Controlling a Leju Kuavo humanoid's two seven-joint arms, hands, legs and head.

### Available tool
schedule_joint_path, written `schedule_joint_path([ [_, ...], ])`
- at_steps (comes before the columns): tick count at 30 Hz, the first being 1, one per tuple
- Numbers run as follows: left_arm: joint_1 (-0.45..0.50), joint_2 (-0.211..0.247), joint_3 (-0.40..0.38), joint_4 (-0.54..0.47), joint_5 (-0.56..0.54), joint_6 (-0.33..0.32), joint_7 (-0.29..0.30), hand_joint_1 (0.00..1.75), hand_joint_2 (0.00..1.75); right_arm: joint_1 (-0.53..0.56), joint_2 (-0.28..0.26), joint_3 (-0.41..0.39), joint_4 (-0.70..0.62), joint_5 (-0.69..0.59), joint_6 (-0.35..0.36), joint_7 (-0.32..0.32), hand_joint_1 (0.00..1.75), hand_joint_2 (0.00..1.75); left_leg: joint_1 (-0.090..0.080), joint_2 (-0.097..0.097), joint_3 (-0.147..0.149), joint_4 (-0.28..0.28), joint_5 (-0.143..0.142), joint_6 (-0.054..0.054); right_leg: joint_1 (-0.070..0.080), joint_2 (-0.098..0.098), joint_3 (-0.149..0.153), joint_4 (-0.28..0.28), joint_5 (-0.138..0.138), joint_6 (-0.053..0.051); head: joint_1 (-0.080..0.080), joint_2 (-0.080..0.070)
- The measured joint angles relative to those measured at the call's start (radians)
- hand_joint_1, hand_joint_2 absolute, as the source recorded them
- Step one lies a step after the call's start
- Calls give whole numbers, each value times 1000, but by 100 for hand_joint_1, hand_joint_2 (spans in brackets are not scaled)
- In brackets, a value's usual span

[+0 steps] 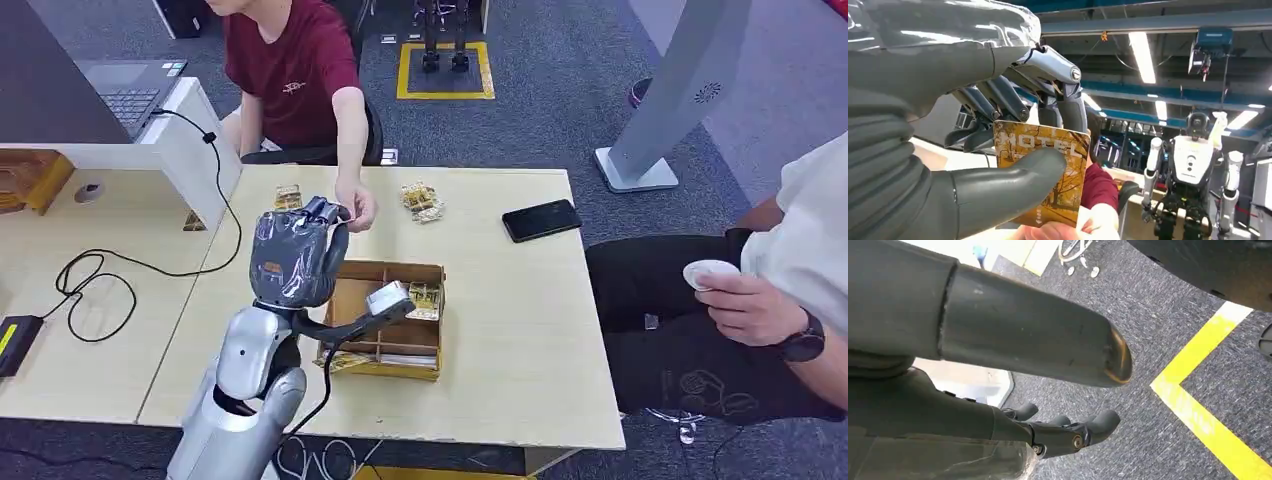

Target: Pass the card to the sensor for recognition and then transmit it.

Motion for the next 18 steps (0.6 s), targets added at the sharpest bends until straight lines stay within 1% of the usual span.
schedule_joint_path([
  [4,0,-1,7,6,0,0,0,175,175,0,0,5,0,0,0,0,0,0,0,0,0,0,0,0,0,0,0,0,0,0,0,0],
  [5,0,-1,8,7,0,0,0,0,175,0,0,7,0,0,0,0,0,0,0,0,0,0,0,0,0,0,0,0,0,0,0,0],
  [11,0,-6,15,12,7,2,2,0,175,0,0,11,0,0,-2,0,0,0,0,0,0,0,0,0,0,0,0,0,0,0,0,0],
  [15,0,-6,41,14,23,6,3,0,175,0,0,12,0,0,-2,1,0,0,0,0,0,0,0,0,0,0,0,0,0,0,0,0],
  [18,0,-5,84,26,45,18,3,0,175,0,0,13,0,0,-2,2,0,0,0,0,0,0,0,0,0,0,0,0,0,0,0,0],
])
